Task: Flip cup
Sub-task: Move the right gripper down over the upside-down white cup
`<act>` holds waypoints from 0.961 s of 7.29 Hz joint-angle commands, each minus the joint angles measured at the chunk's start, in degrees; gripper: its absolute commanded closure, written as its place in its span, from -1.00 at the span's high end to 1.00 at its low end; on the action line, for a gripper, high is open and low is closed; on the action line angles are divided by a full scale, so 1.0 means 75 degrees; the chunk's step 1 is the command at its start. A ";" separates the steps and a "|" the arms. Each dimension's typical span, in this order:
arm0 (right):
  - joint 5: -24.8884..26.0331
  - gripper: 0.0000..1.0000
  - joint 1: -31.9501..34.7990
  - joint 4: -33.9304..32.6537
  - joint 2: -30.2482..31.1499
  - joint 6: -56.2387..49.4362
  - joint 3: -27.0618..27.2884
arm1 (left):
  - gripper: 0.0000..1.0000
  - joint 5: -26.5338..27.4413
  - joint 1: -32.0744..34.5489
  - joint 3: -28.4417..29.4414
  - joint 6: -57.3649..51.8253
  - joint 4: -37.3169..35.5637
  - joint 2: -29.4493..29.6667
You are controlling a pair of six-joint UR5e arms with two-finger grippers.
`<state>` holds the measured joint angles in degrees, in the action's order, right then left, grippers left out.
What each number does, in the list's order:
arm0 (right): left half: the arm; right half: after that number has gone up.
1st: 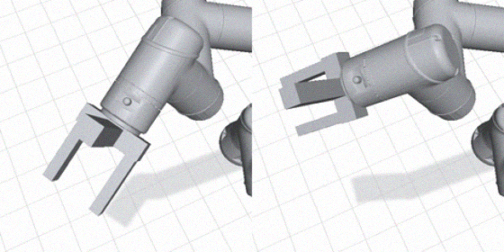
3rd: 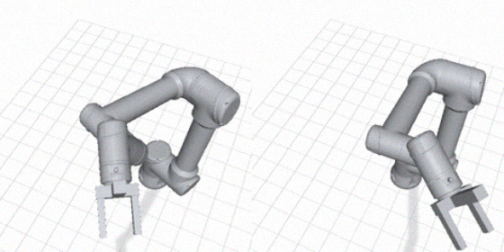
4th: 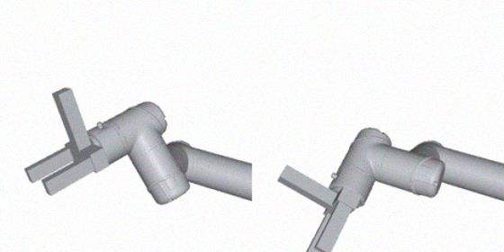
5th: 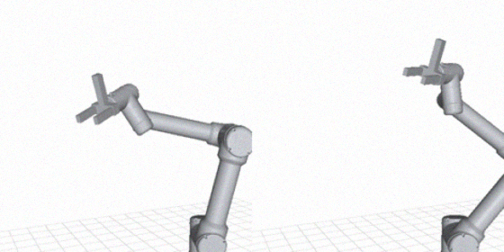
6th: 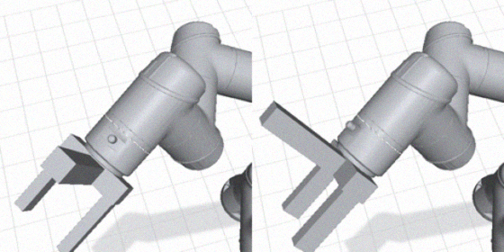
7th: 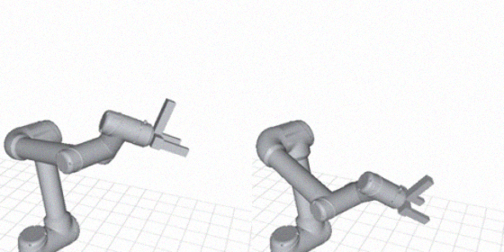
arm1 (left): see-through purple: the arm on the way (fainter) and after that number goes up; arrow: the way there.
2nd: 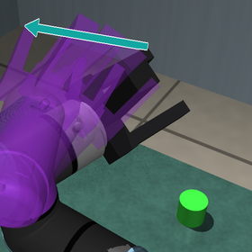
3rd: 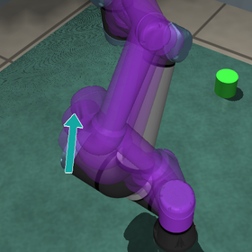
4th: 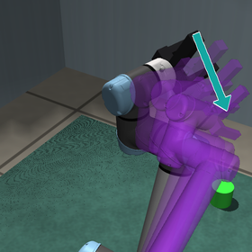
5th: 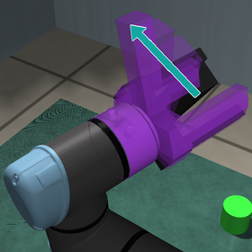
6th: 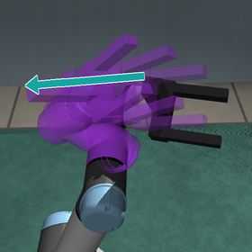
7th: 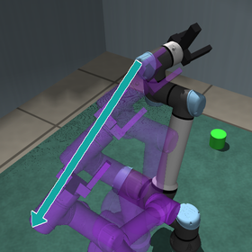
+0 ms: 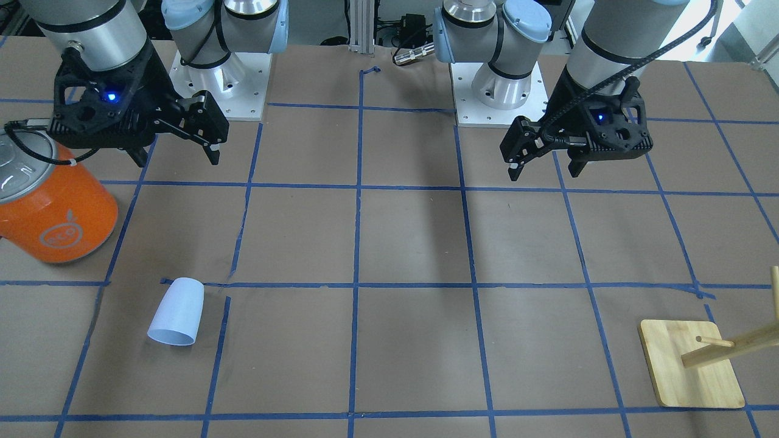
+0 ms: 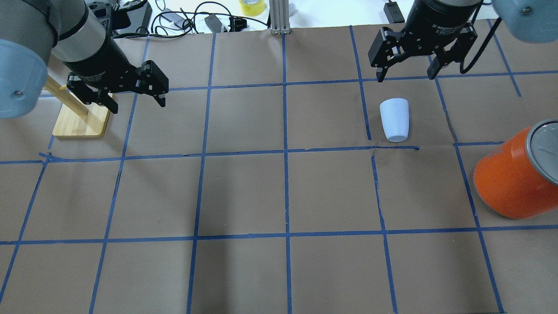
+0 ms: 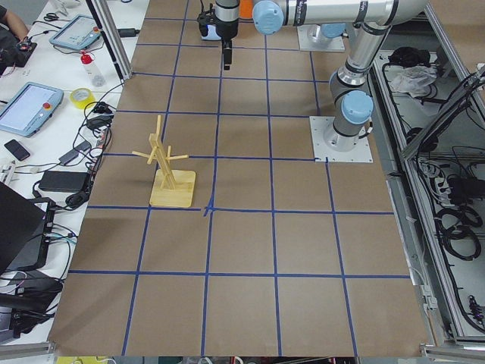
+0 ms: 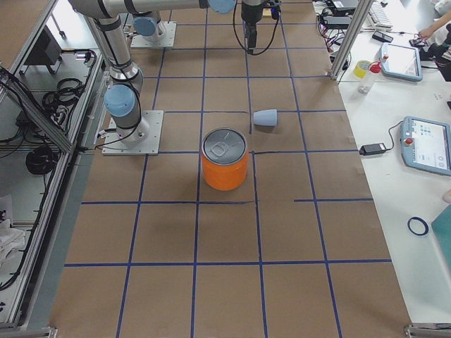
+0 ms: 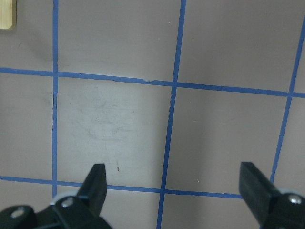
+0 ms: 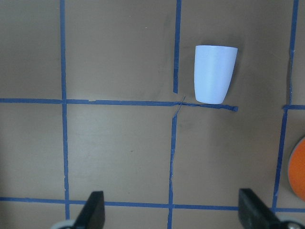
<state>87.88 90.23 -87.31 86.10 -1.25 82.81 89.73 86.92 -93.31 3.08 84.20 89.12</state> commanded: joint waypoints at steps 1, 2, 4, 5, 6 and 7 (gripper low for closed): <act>-0.0091 1.00 -0.0101 -0.0390 -0.0589 0.0084 0.0033 | 1.00 0.0001 0.0000 -0.0004 0.0000 -0.0011 0.0000; 0.0036 1.00 -0.0136 -0.1542 -0.1104 0.0097 0.0045 | 1.00 0.0024 0.0000 -0.0004 0.0000 -0.0011 -0.0012; 0.0833 1.00 -0.0521 -0.2689 -0.2161 0.0074 0.0080 | 1.00 0.0013 -0.0011 -0.0016 0.0000 -0.0011 -0.0012; 0.0799 1.00 -0.0709 -0.3073 -0.2523 0.0050 0.0278 | 1.00 0.0001 -0.0012 -0.0016 0.0000 -0.0011 -0.0024; 0.0729 1.00 -0.0838 -0.3622 -0.2701 -0.0020 0.0384 | 1.00 -0.0010 0.0000 -0.0016 0.0000 -0.0011 -0.0024; 0.0670 1.00 -0.0863 -0.3662 -0.2888 -0.0020 0.0443 | 1.00 0.0071 -0.0023 -0.0039 -0.0023 0.0012 -0.0001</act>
<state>93.35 84.50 -112.58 66.51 -1.19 85.32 89.84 86.85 -93.48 3.03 84.15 89.00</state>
